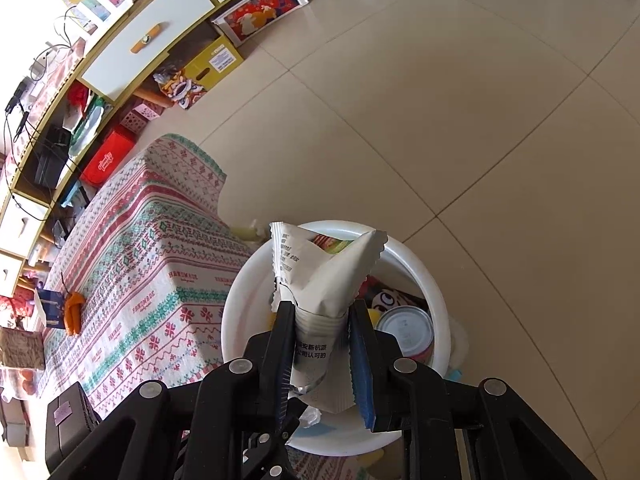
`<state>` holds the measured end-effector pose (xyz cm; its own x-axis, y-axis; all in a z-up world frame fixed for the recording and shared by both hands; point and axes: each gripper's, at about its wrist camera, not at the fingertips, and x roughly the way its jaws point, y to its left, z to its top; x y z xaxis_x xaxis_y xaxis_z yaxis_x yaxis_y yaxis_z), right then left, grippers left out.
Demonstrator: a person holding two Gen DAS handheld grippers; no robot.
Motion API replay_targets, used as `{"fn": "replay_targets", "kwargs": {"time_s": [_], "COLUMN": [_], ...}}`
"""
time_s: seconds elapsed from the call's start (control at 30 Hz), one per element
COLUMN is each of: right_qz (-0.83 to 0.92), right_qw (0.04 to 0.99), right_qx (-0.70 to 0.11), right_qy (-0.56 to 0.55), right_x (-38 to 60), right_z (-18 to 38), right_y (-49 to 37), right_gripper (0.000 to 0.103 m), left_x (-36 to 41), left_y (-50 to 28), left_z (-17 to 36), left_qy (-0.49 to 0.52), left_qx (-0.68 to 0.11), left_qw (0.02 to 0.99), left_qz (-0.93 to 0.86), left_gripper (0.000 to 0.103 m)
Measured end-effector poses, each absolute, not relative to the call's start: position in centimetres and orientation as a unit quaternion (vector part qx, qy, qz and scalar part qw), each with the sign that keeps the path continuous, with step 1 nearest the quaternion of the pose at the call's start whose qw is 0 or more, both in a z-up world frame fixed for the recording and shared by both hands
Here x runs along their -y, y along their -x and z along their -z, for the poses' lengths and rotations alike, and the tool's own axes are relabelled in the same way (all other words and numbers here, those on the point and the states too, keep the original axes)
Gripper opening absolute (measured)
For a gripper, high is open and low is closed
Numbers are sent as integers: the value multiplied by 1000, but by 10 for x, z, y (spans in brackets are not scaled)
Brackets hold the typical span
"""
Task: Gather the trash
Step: 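Open both tools over the bin to drop the tissue and packet, then move the left tool to the table and grasp the empty white cardboard box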
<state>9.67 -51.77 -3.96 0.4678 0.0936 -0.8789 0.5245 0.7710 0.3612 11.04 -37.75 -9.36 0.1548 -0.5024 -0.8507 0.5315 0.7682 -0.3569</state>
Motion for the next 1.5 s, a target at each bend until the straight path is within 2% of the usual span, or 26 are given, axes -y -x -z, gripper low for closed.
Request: {"fn": "replay_targets", "kwargs": {"time_s": [0.1,0.27,0.43,0.57,0.7,0.97,1.17,1.4,1.5], "right_qz": [135,135,134,143,146,148,138,97,67], "right_qw": [798,798,797,790,793,794,803,808,806], "right_qx": [-498,-498,-501,-513,-508,-509,-514,-535,-545], "right_qy": [-311,-310,-310,-303,-303,-298,-269,-226,-219], "right_x": [519,519,520,521,520,516,499,452,426], "right_z": [40,40,43,45,41,40,38,40,45], "right_y": [-96,-96,-97,-99,-98,-101,-113,-138,-149], "right_gripper": [26,26,27,39,43,43,47,63,66], "left_x": [377,373,368,360,344,295,238,138,96], "left_y": [-110,-107,-104,-103,-105,-117,-135,-181,-207], "left_z": [93,91,84,77,71,63,59,48,42], "left_qy": [-13,-5,-4,-4,1,15,28,93,135], "left_qx": [-554,-554,-547,-544,-540,-537,-533,-528,-522], "left_qw": [760,762,769,774,782,799,815,835,839], "left_qz": [340,334,332,325,311,271,224,127,76], "left_gripper": [10,32,33,33,33,33,33,33,39]}}
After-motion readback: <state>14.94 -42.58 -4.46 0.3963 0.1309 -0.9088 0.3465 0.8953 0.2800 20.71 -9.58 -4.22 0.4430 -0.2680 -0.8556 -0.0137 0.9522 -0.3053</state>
